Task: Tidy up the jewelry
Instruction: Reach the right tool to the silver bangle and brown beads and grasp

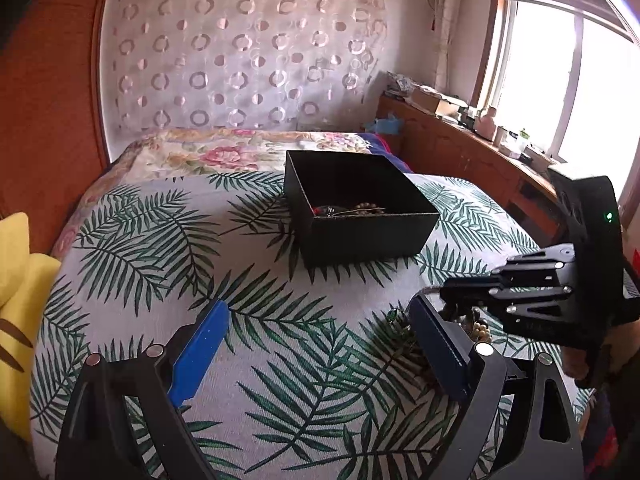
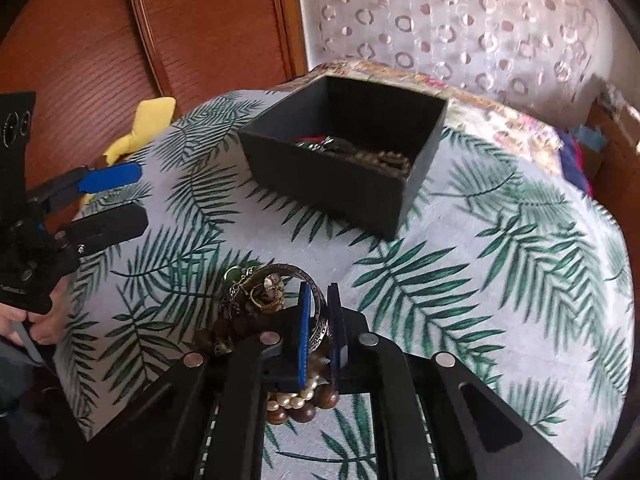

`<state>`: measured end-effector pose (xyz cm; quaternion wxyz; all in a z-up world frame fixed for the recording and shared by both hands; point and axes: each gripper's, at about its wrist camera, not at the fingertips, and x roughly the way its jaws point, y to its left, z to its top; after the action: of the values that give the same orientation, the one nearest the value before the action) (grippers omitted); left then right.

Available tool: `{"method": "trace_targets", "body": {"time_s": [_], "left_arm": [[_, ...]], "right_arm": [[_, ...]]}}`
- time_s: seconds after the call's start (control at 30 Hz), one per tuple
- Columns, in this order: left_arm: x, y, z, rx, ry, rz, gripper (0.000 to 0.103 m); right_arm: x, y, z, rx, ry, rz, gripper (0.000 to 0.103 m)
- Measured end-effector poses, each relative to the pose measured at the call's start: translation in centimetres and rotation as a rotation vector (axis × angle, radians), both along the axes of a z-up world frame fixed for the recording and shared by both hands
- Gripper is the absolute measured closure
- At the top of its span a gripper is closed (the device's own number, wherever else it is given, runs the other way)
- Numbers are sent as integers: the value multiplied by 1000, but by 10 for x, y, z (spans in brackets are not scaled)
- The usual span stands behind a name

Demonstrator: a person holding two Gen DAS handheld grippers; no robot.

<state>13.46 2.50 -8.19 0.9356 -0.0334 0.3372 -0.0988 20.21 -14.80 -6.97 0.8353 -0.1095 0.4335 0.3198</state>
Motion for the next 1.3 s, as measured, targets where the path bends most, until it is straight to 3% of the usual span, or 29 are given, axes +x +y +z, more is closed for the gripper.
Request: {"method": "trace_targets", "body": {"time_s": [0.27, 0.5, 0.73, 0.97, 1.3], "left_arm": [[0, -1, -1, 5, 12, 0, 15], [-1, -7, -2, 9, 18, -12, 15], [2, -19, -8, 17, 47, -59, 15], [17, -41, -22, 30, 130, -138, 56], [32, -60, -32, 62, 183, -176, 62]], "right_arm": [[-6, -4, 21, -54, -128, -12, 97], [-6, -18, 30, -107, -158, -10, 97], [-9, -41, 24, -77, -148, -57, 97], [-11, -50, 17, -51, -131, -78, 97], [-14, -54, 21, -31, -144, -83, 97]]}}
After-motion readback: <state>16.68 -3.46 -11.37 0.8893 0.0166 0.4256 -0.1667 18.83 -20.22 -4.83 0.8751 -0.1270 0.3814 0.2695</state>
